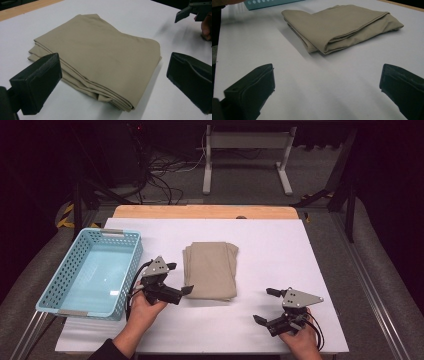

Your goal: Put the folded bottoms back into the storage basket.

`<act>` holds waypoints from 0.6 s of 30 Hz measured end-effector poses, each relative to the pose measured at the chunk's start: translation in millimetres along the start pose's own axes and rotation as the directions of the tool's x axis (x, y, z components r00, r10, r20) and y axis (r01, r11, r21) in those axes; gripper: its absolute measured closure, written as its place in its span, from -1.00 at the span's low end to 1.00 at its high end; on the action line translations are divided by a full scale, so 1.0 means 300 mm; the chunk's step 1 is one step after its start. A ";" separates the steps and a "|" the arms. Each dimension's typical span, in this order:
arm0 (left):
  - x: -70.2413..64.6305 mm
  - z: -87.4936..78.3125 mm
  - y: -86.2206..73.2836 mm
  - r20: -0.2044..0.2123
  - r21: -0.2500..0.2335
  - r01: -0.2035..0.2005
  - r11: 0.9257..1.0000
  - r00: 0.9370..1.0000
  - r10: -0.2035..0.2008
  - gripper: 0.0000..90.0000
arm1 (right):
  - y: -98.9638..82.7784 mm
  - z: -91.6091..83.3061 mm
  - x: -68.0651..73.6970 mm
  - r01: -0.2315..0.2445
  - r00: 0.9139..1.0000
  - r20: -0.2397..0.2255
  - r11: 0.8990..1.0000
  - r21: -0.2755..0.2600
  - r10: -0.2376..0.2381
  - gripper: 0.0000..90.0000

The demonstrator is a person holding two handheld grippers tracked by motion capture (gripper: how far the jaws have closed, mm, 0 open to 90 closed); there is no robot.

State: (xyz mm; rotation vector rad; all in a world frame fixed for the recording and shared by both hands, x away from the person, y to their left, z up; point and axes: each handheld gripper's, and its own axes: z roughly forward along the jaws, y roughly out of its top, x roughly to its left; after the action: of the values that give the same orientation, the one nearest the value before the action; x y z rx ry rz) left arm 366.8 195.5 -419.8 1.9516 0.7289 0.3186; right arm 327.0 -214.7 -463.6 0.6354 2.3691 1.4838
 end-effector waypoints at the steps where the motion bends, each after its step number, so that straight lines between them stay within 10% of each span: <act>1: 0.003 0.002 0.009 -0.001 0.001 -0.005 1.000 1.000 0.005 -0.99 | 0.000 0.000 0.000 0.000 1.000 0.000 1.000 -0.001 0.000 -0.99; 18: 0.032 0.037 0.076 -0.017 0.008 -0.010 1.000 1.000 0.010 -0.99 | -0.001 -0.002 -0.001 -0.001 1.000 -0.003 1.000 -0.004 0.001 -0.99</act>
State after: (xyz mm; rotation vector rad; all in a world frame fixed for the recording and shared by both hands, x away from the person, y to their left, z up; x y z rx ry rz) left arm 388.0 185.9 -405.9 1.9622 0.7326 0.3391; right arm 326.9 -215.3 -463.6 0.6338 2.3676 1.4909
